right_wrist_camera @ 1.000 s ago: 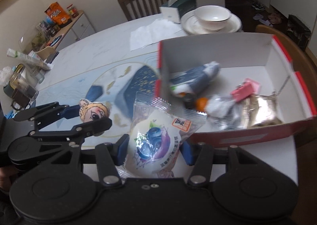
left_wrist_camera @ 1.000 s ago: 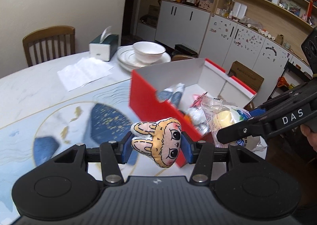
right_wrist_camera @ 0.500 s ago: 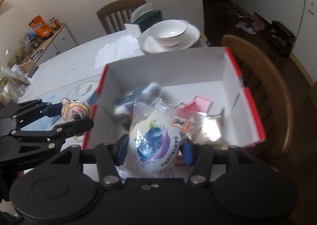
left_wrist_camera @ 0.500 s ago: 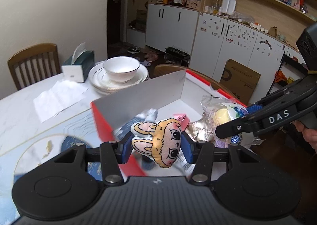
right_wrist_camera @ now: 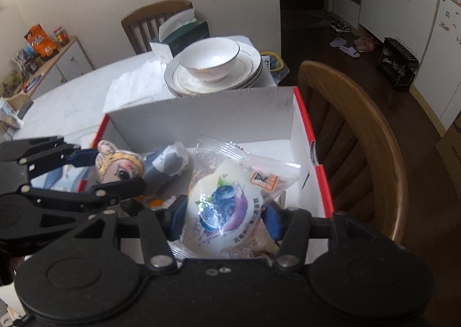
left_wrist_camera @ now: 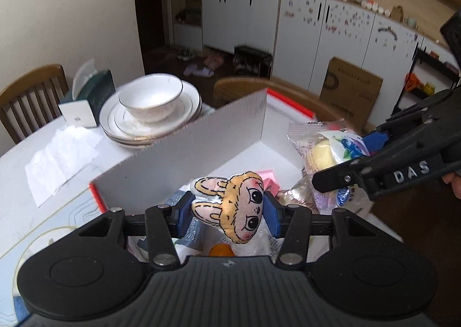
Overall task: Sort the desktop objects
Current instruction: 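Carry the bread bag with the right tool while the left tool carries the doll into the box, then open the right tool to drop the bread bag while the left tool releases the doll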
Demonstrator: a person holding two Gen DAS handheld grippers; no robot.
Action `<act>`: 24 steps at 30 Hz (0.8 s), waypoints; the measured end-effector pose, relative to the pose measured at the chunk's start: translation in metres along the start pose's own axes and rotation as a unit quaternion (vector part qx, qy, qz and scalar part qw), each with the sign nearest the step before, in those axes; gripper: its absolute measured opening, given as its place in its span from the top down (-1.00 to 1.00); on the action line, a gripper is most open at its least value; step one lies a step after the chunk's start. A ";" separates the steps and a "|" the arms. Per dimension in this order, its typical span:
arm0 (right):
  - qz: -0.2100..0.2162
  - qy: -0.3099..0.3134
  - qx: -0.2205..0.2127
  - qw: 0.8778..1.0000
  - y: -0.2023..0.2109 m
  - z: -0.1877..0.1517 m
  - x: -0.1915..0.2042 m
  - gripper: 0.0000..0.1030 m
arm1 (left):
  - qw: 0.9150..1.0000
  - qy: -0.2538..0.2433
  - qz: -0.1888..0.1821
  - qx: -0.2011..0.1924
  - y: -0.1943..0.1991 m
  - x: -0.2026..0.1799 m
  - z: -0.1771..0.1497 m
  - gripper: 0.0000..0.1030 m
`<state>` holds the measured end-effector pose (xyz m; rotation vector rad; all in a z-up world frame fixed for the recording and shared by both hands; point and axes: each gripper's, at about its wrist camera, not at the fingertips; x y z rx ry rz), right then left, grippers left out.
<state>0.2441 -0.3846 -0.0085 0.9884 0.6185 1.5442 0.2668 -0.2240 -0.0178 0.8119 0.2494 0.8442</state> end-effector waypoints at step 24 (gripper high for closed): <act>-0.021 0.048 0.065 0.996 -0.064 -0.019 -0.005 -0.03 | 0.994 -0.014 -0.032 0.101 -0.070 0.002 0.000 0.04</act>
Point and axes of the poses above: each gripper's, at about its wrist camera, not at the fingertips, and y roughly against the way its jaws point, x to its left, z to its top, and after that the axes turned 10 degrees about -y, right-handed
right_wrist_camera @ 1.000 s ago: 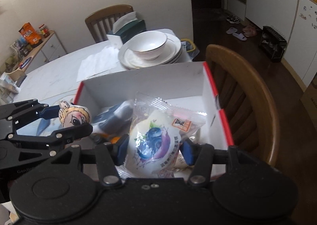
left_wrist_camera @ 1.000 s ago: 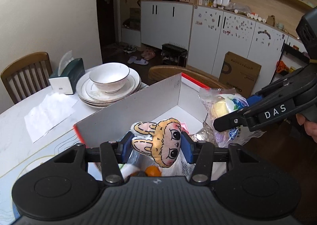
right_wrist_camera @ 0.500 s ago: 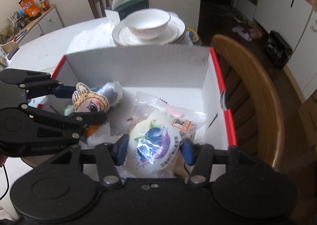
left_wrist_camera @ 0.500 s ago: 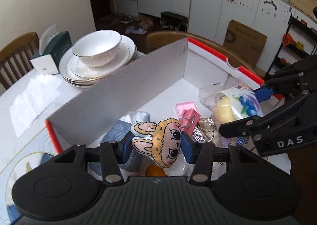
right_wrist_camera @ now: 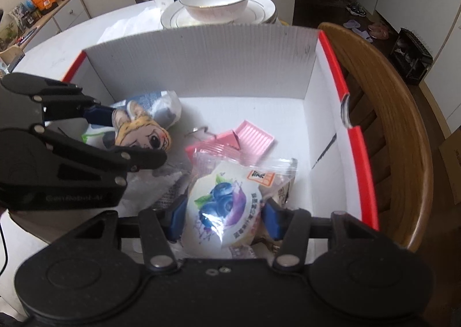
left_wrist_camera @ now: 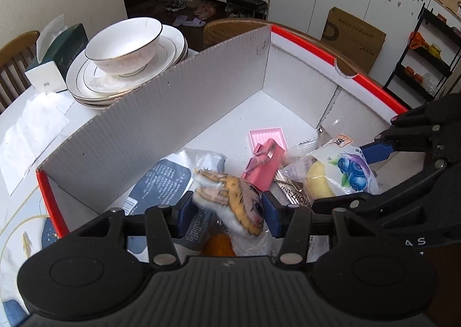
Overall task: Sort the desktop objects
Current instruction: 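Open the right tool to drop the bread bag while the left tool releases the doll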
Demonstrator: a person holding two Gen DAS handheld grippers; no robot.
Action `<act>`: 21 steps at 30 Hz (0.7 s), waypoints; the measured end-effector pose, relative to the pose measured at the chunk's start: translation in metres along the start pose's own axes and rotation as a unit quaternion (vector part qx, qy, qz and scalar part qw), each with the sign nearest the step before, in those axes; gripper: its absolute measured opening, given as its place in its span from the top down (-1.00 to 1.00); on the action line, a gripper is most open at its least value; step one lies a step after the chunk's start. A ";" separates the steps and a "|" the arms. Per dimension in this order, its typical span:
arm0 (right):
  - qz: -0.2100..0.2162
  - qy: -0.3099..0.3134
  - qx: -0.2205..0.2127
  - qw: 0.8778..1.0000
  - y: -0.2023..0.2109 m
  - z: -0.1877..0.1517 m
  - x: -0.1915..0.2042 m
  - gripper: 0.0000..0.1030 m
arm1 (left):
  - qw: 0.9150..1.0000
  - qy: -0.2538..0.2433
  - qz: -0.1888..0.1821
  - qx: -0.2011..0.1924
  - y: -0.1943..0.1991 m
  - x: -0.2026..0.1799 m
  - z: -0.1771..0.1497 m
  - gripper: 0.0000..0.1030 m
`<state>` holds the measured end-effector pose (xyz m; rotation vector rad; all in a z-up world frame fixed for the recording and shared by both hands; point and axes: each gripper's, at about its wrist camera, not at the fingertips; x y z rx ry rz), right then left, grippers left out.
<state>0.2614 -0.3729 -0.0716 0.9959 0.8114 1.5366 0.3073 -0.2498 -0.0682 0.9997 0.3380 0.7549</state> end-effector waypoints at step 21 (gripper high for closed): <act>0.022 0.004 -0.045 0.999 0.042 -0.007 -0.001 -0.35 | 0.997 0.035 0.016 -0.061 0.045 -0.001 -0.019 -0.26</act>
Point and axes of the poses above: each gripper's, at about its wrist camera, not at the fingertips, and y roughly against the way its jaws point, x to its left, z to its top, and after that the axes turned 10 degrees about -y, right-handed
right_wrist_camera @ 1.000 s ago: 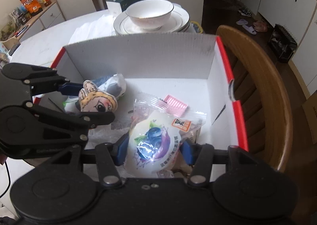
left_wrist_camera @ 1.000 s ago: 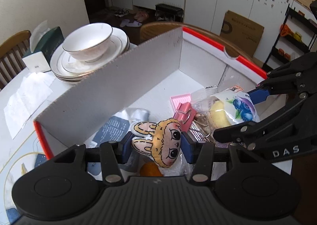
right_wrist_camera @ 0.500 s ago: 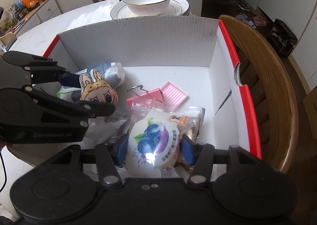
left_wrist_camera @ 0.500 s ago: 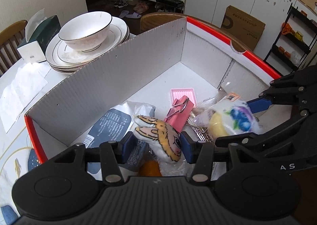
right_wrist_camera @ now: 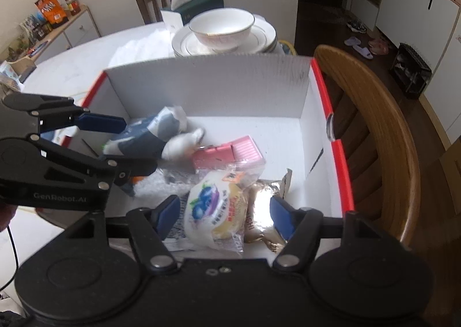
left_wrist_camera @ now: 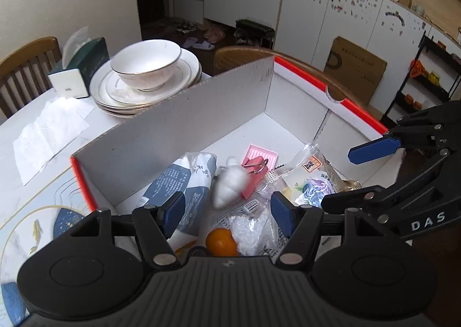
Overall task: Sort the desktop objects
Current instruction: 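Open the right tool to drop the bread bag while the left tool releases the doll, then withdraw both tools from the box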
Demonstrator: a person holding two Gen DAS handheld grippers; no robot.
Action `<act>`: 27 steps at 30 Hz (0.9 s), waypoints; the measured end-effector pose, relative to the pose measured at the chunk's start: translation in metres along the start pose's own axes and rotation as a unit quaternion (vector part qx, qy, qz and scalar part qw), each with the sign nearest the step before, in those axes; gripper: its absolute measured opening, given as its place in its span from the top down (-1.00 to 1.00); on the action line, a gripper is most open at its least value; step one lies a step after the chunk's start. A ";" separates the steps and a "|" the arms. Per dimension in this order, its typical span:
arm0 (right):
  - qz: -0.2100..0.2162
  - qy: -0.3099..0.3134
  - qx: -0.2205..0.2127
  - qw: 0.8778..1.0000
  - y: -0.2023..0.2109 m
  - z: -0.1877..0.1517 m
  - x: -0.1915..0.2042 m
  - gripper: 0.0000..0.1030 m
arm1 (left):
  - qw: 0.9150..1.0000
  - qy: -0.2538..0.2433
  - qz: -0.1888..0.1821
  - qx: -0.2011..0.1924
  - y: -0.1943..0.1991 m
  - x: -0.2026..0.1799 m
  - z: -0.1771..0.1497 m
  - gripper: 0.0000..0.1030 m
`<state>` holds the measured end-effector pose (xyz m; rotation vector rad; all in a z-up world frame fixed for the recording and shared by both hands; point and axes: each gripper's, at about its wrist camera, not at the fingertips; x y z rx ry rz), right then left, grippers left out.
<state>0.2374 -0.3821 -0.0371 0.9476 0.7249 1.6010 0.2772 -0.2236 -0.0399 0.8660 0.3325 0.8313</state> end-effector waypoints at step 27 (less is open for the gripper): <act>0.051 0.004 -0.104 0.993 0.069 -0.017 0.024 -0.78 | 0.992 0.076 0.041 -0.097 0.096 -0.007 -0.053 -0.65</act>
Point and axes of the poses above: each gripper's, at about its wrist camera, not at the fingertips, and y roughly against the way its jaws point, x to its left, z to its top, and after that the axes turned 10 degrees about -y, right-handed
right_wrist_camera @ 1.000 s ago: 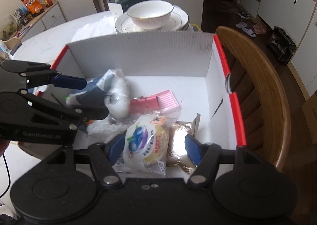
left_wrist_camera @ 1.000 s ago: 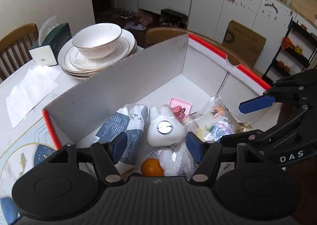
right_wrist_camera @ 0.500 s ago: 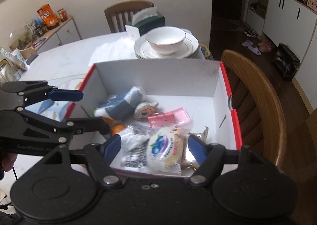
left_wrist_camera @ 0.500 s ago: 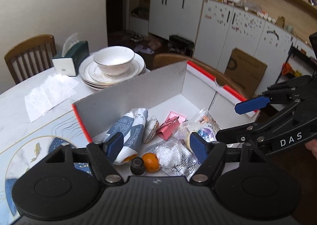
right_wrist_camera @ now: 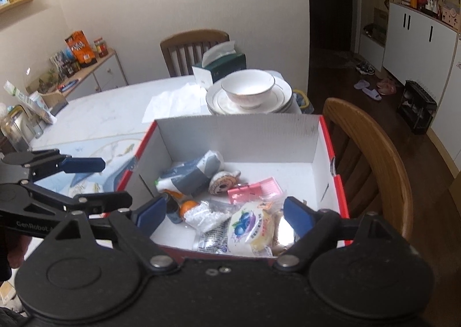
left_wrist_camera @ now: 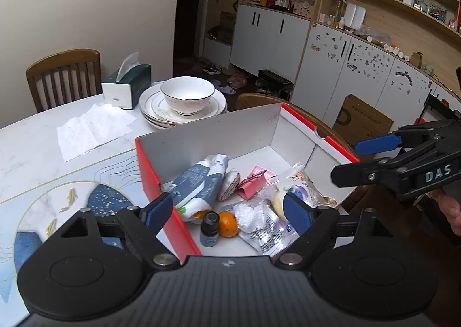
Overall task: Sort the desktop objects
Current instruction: 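Withdraw both tools from the box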
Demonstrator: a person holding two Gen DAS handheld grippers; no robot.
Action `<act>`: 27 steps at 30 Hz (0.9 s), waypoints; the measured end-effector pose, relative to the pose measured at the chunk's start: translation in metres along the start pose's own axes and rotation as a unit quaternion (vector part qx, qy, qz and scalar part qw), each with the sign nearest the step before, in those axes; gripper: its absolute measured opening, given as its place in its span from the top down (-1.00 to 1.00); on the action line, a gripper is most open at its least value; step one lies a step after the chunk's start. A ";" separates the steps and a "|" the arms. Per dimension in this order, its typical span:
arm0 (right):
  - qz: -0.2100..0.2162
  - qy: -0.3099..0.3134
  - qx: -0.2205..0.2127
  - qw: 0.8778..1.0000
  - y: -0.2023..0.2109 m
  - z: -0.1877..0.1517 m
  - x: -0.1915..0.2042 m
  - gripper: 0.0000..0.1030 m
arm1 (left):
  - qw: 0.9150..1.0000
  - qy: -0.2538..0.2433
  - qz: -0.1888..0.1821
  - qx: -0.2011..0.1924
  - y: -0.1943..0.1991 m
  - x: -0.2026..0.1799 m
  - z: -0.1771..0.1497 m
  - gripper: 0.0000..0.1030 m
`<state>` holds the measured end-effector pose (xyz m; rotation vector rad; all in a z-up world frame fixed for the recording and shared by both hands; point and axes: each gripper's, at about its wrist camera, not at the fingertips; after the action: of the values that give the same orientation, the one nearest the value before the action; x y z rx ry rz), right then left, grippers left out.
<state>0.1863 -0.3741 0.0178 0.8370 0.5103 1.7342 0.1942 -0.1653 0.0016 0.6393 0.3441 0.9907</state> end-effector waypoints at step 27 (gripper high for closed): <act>-0.023 -0.003 -0.055 0.998 0.021 -0.042 0.011 -1.00 | 1.000 -0.010 0.013 0.019 0.020 -0.006 -0.020 -1.00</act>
<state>0.1392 -0.3675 0.0076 0.7466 0.4217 1.7006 0.1670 -0.1561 -0.0011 0.6893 0.3395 1.0032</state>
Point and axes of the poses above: each gripper's, at about its wrist camera, not at the fingertips, and y roughly against the way its jaws point, x to its left, z to its top, and after that the axes turned 10 degrees about -y, right-handed
